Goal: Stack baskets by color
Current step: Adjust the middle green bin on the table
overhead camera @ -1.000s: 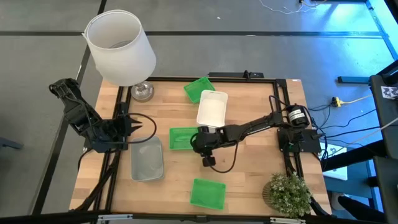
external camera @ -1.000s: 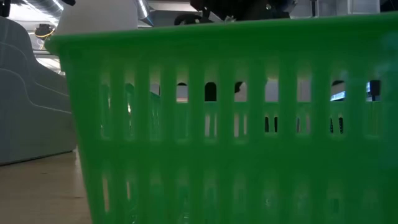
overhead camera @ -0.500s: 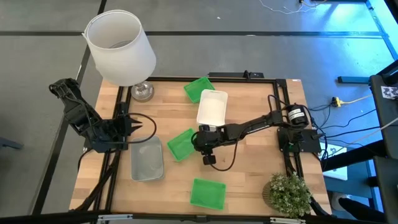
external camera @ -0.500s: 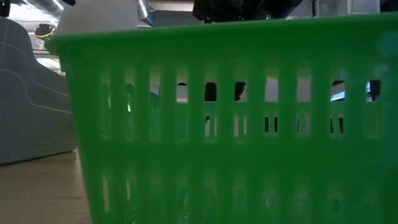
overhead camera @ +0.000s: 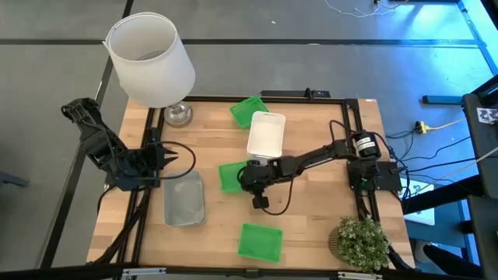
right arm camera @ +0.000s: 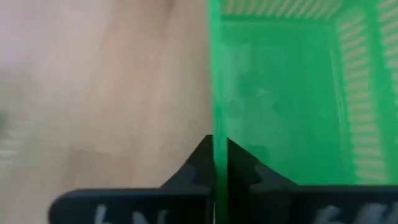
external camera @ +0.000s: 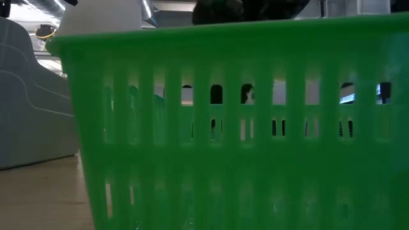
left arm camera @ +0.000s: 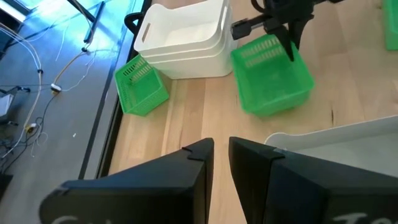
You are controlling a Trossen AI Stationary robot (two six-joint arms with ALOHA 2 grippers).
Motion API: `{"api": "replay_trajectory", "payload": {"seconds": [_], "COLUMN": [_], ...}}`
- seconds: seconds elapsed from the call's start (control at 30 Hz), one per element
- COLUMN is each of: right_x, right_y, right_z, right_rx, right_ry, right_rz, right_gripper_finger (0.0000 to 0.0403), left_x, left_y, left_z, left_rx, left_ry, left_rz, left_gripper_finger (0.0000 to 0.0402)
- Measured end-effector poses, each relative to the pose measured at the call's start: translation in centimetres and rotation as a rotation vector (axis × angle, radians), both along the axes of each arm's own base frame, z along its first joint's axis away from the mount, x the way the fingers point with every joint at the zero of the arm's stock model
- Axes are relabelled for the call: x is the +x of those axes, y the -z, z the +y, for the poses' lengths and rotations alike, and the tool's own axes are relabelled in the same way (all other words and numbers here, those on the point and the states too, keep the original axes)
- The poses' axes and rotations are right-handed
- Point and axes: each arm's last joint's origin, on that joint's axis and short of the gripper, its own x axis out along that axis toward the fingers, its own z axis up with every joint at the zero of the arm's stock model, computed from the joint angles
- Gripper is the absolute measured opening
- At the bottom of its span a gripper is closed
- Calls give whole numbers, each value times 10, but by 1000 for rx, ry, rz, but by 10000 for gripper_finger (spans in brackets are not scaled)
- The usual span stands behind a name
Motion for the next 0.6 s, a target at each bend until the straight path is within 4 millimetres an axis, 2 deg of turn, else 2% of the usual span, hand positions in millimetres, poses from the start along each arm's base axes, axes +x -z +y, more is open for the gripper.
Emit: {"api": "replay_trajectory", "payload": {"seconds": [0.47, 0.6], "right_x": [21, 21], "right_y": [-35, -36], "right_z": [5, 5], "right_rx": [73, 74], "right_ry": [-13, -12], "right_rz": [-115, -115], "right_gripper_finger": [16, 20], "left_x": [0, 0], "left_y": [0, 0], "left_z": [0, 0], "left_rx": [0, -1], "left_ry": [0, 1], "left_rz": [1, 1], "left_gripper_finger": [41, 44]}}
